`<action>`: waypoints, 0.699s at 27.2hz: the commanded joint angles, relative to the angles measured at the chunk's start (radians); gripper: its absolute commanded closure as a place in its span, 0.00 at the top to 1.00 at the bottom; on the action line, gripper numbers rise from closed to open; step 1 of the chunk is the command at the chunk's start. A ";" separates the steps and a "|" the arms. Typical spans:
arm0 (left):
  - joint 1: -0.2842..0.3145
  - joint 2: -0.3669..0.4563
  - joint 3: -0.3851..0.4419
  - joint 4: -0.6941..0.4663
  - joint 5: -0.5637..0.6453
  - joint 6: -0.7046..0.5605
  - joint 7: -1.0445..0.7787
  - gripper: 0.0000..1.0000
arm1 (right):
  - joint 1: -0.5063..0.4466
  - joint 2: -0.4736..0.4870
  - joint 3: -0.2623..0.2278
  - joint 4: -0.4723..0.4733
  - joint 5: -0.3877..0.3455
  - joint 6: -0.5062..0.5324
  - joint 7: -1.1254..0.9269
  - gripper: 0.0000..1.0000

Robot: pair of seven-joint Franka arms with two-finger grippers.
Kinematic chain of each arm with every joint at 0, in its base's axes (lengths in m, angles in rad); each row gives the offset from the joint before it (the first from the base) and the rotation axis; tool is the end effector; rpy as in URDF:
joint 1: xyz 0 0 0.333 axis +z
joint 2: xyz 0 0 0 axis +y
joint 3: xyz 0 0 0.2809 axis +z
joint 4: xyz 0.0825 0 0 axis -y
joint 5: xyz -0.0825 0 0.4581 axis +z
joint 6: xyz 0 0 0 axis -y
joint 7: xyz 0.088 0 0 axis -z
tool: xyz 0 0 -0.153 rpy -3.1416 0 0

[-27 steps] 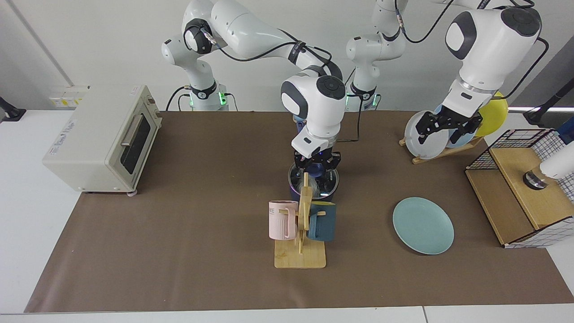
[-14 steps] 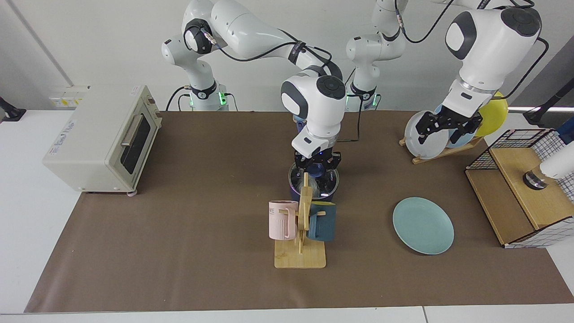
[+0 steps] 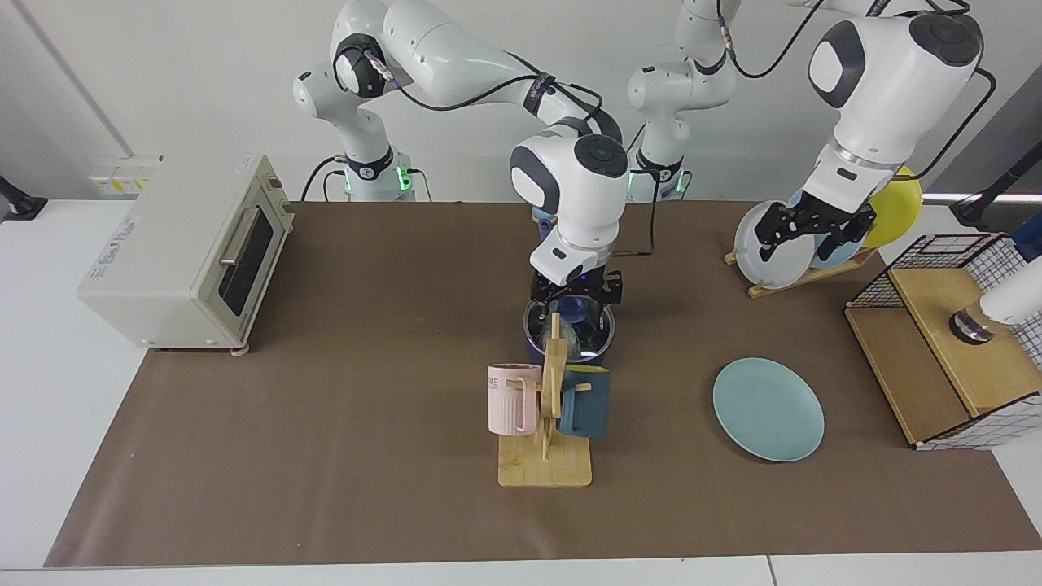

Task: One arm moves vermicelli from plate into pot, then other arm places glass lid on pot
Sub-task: 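Lower the glass lid onto the saucepan with the right gripper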

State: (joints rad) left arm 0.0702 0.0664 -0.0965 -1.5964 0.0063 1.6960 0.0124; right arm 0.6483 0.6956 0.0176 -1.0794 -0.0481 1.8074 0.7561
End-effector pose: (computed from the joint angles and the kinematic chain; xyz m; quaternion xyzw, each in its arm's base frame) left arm 0.6575 -0.0152 0.4981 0.9997 -0.0195 0.0168 0.0002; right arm 0.6362 0.4878 0.3337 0.9988 -0.0420 0.0240 0.0029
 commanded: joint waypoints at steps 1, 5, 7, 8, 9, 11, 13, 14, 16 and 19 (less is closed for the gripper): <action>-0.003 -0.016 0.003 -0.010 0.011 -0.009 0.011 1.00 | -0.007 0.009 0.005 0.023 0.002 -0.008 -0.015 1.00; -0.003 -0.016 0.004 -0.010 0.011 -0.009 0.011 1.00 | -0.025 -0.040 0.005 0.021 0.008 -0.045 -0.015 1.00; -0.003 -0.016 0.004 -0.010 0.011 -0.009 0.011 1.00 | -0.032 -0.073 0.005 0.018 0.010 -0.063 -0.015 1.00; -0.003 -0.016 0.004 -0.010 0.011 -0.009 0.011 1.00 | -0.036 -0.088 0.005 0.016 0.011 -0.068 -0.015 1.00; -0.003 -0.016 0.003 -0.010 0.011 -0.009 0.011 1.00 | -0.042 -0.102 0.005 0.015 0.013 -0.072 -0.017 1.00; -0.003 -0.016 0.004 -0.010 0.011 -0.009 0.011 1.00 | -0.067 -0.123 0.011 0.012 0.028 -0.083 -0.024 1.00; -0.003 -0.016 0.003 -0.010 0.011 -0.009 0.011 1.00 | -0.090 -0.163 0.015 0.009 0.039 -0.106 -0.032 1.00; -0.003 -0.016 0.004 -0.010 0.011 -0.009 0.011 1.00 | -0.099 -0.185 0.016 0.004 0.042 -0.126 -0.038 1.00; -0.003 -0.016 0.004 -0.010 0.011 -0.009 0.011 1.00 | -0.114 -0.226 0.016 0.003 0.050 -0.167 -0.063 1.00; -0.001 -0.016 0.004 -0.010 0.011 -0.009 0.011 1.00 | -0.139 -0.295 0.015 -0.019 0.048 -0.221 -0.102 1.00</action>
State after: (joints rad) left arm 0.0702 0.0663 -0.0964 -1.5964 0.0063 1.6960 0.0124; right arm 0.5594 0.5179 0.0175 -1.0468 -0.0289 1.6626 0.7263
